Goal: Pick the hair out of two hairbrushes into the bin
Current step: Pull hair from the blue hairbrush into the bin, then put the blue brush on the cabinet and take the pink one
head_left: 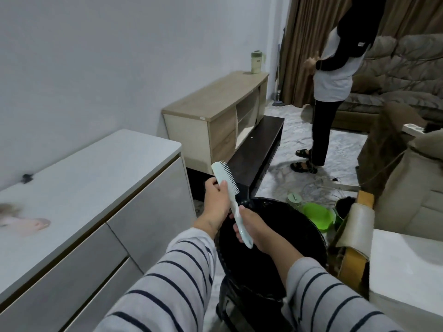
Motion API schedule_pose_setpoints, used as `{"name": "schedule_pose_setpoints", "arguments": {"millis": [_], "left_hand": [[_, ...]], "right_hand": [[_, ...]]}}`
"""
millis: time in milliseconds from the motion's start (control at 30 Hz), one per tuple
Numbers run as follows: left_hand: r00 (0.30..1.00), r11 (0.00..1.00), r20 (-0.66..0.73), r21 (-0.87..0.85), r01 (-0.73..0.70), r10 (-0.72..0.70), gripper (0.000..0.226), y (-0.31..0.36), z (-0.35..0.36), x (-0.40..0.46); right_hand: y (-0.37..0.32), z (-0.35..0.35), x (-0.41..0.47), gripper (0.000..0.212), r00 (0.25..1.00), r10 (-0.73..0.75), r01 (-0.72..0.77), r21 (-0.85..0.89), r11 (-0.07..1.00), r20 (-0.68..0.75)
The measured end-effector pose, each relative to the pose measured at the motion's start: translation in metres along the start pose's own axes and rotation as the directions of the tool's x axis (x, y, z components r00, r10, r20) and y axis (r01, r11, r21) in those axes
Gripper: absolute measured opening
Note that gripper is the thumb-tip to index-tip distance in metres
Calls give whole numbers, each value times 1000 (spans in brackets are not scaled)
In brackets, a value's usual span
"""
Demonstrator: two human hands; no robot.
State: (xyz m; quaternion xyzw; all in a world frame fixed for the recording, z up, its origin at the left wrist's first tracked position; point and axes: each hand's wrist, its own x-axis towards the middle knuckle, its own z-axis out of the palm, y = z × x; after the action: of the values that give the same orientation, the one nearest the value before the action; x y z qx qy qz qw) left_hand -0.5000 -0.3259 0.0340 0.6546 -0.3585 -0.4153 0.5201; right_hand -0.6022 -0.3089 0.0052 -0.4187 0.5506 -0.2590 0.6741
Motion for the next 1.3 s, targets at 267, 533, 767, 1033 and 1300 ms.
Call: {"name": "schedule_pose_setpoints", "arguments": {"millis": [267, 533, 767, 1033, 1300], "left_hand": [[985, 979, -150, 198, -53, 84, 48, -7, -121, 12], [903, 968, -427, 243, 59, 52, 33, -22, -284, 15], [773, 958, -634, 216, 189, -10, 43, -43, -419, 2], [707, 895, -707, 306, 326, -15, 41, -84, -534, -12], [747, 788, -664, 443, 427, -33, 40, -105, -581, -10]], "right_hand": [[-19, 88, 19, 28, 944, -301, 329, -442, 834, 136], [-38, 246, 24, 30, 861, -310, 505, -618, 602, 403], [-37, 389, 22, 48, 726, -252, 688, -669, 281, 640], [0, 513, 14, 41, 706, -184, 692, -610, 387, 684], [22, 569, 19, 43, 700, -194, 714, -680, 167, 688]]}}
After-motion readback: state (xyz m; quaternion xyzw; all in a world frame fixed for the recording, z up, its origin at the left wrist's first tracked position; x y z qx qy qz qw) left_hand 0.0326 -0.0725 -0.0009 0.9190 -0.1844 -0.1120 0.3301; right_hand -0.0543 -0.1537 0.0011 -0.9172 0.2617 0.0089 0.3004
